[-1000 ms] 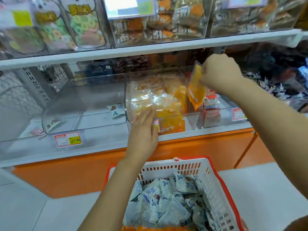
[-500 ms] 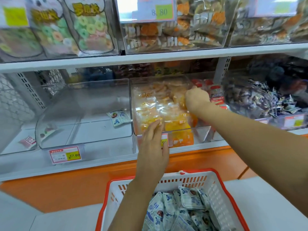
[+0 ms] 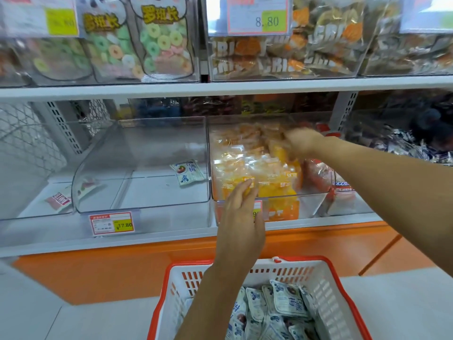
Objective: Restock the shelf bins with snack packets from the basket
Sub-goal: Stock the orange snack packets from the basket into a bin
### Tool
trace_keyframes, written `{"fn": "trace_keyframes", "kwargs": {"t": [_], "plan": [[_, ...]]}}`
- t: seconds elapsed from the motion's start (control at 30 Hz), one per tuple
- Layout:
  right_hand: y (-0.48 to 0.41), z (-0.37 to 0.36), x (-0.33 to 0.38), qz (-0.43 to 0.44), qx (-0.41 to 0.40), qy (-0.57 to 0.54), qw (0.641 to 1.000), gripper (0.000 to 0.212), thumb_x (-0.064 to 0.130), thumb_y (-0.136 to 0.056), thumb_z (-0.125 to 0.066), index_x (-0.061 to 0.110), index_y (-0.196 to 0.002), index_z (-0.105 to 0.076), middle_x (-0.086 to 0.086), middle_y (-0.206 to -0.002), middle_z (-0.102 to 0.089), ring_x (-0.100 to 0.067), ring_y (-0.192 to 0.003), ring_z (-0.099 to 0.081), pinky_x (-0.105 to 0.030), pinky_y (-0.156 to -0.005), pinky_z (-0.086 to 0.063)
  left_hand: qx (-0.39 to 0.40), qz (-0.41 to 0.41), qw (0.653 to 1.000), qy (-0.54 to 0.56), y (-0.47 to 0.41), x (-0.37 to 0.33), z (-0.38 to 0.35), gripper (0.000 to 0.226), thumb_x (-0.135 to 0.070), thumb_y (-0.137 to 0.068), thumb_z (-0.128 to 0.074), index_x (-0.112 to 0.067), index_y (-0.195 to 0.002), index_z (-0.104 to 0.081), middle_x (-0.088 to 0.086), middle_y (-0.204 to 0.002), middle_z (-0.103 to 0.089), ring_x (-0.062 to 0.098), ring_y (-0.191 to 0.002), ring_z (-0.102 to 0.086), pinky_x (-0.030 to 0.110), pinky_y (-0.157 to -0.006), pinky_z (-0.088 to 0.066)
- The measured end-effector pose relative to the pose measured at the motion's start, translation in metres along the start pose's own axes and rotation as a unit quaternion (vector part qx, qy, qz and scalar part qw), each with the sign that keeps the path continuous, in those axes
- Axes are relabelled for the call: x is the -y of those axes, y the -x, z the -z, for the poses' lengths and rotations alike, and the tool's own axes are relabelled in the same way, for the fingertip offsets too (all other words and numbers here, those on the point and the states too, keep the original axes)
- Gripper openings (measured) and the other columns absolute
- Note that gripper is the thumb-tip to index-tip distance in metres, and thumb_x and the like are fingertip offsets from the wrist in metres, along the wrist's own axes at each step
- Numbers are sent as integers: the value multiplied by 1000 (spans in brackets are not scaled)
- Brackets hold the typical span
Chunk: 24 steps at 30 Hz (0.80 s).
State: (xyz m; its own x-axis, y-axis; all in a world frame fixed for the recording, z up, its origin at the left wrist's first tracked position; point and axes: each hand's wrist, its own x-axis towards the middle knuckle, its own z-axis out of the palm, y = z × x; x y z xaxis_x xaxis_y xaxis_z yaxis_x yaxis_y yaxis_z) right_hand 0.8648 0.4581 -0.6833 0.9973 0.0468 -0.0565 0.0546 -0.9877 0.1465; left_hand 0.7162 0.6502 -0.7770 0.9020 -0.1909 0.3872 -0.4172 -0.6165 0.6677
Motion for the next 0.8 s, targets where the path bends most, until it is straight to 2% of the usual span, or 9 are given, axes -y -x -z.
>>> {"fn": "trace_keyframes", "kwargs": {"t": [0.13, 0.27, 0.37, 0.4, 0.5, 0.6, 0.7, 0.73, 0.8], "plan": [[-8, 3, 4, -15, 46, -2, 999, 35, 13, -84, -68, 2, -116, -61, -16, -117, -62, -29, -100, -59, -30, -77, -46, 10, 3, 1000, 0, 2, 0, 1, 45, -31, -99, -39, -26, -144, -38, -14, -151, -26, 4, -139, -22, 32, -113, -31], [-14, -2, 6, -4, 69, 12, 998, 43, 13, -78, -74, 6, -119, -61, -12, -121, -61, -27, -107, -58, -28, -77, -44, 8, 0, 1000, -14, 3, 2, 0, 48, -21, -98, -44, -27, -145, -37, -15, -151, -25, 4, -139, -22, 34, -113, -32], [-18, -9, 3, 17, 57, 1, 998, 41, 6, -75, -71, 7, -115, -63, -12, -113, -64, -25, -90, -57, -26, -71, -44, 8, -2, 1000, -26, 3, 2, 0, 50, -19, -97, -46, -29, -145, -37, -16, -152, -23, 3, -139, -22, 31, -113, -32], [-19, -11, 0, 29, 45, -2, 999, 44, 5, -74, -70, 8, -117, -62, -11, -112, -64, -25, -90, -58, -27, -71, -45, 6, -6, 1000, -28, 2, 2, 0, 50, -19, -97, -46, -29, -145, -37, -16, -151, -23, 3, -139, -22, 30, -112, -33], [-23, -18, -6, 75, 4, -3, 997, 54, 7, -74, -71, 14, -126, -58, -10, -120, -63, -27, -106, -60, -30, -84, -50, -1, -15, 999, -29, 2, 3, 1, 50, -19, -96, -48, -30, -144, -38, -17, -151, -24, 2, -137, -25, 27, -109, -34], [-27, -21, -6, 121, -9, -18, 992, 55, 4, -74, -67, 24, -124, -58, -6, -120, -62, -26, -105, -59, -30, -85, -50, 2, -24, 999, -31, 3, 4, 2, 51, -19, -97, -47, -32, -145, -37, -19, -151, -22, -2, -135, -24, 18, -105, -32], [-29, -25, -7, 132, -19, -21, 991, 47, 4, -81, -59, 25, -123, -55, -8, -127, -59, -27, -109, -56, -30, -88, -46, 0, -34, 999, -34, 3, 4, 2, 52, -19, -96, -47, -33, -145, -36, -20, -150, -21, -5, -133, -23, 12, -101, -27], [-29, -25, -7, 121, -21, -6, 992, 49, 7, -83, -58, 26, -128, -51, -8, -134, -54, -27, -115, -53, -32, -92, -43, 0, -33, 999, -37, 2, 4, 1, 52, -19, -96, -47, -33, -145, -36, -20, -150, -21, -4, -133, -23, 12, -101, -27], [-27, -26, -7, 93, -24, 54, 994, 70, 15, -82, -65, 30, -143, -33, -10, -151, -32, -32, -134, -36, -41, -108, -31, 0, -32, 999, -40, 1, 4, 1, 51, -20, -96, -47, -33, -145, -36, -20, -150, -21, -4, -133, -22, 10, -101, -26]]}}
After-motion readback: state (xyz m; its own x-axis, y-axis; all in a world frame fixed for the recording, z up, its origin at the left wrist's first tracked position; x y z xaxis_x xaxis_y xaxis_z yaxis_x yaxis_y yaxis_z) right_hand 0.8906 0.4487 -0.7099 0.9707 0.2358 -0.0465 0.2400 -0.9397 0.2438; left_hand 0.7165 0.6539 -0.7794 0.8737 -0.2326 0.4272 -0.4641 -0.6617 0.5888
